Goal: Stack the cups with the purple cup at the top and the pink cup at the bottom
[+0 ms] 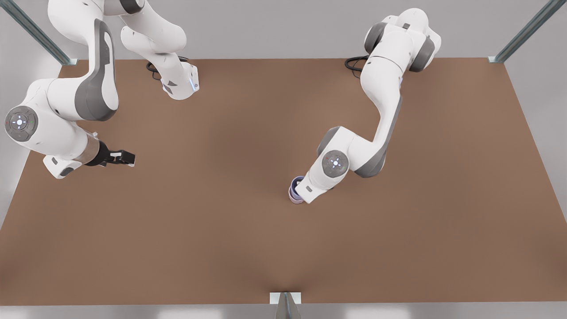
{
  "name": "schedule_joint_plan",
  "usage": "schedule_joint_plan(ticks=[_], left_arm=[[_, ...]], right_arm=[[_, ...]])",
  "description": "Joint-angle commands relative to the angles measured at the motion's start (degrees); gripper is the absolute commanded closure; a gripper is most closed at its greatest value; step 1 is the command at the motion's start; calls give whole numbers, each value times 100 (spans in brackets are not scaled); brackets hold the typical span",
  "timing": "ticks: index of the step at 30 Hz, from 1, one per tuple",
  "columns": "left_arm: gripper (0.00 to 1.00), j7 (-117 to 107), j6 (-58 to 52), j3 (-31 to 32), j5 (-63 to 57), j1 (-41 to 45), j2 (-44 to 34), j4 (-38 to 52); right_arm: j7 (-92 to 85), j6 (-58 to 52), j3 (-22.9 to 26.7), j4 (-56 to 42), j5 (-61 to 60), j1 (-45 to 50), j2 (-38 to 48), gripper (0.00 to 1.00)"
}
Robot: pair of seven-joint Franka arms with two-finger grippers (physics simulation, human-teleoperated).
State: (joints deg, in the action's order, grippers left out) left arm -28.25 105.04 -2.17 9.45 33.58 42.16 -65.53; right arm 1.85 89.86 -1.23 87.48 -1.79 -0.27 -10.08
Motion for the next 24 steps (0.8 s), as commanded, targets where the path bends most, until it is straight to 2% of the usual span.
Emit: schedule_joint_plan(ticks=[1, 24], left_arm=[[79, -1516, 183, -3, -5, 8, -6, -65], [79, -1639, 139, 112, 57, 35, -50, -355]], right_arm=[[448, 5, 0, -3, -15, 1, 6, 0], [360, -3, 0, -3, -50, -87, -12, 0]])
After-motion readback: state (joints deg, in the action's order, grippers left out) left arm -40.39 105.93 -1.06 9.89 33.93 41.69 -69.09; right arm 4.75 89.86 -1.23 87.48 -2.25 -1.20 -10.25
